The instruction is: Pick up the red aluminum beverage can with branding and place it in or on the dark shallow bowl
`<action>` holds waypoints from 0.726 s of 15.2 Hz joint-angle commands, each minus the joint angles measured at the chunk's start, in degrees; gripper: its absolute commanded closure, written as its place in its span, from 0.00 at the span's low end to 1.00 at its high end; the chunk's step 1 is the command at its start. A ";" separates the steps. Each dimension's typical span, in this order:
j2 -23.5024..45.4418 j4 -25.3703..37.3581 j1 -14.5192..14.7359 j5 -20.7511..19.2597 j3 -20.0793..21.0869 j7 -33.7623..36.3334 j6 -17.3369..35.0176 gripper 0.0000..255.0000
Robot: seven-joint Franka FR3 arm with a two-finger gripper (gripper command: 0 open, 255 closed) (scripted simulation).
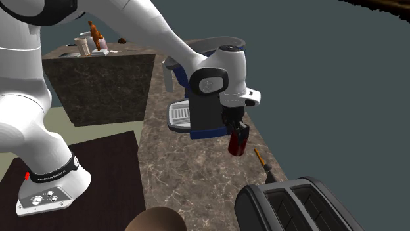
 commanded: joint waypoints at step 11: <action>-6.65 -0.20 0.03 -1.14 -0.78 -0.17 -6.35 1.00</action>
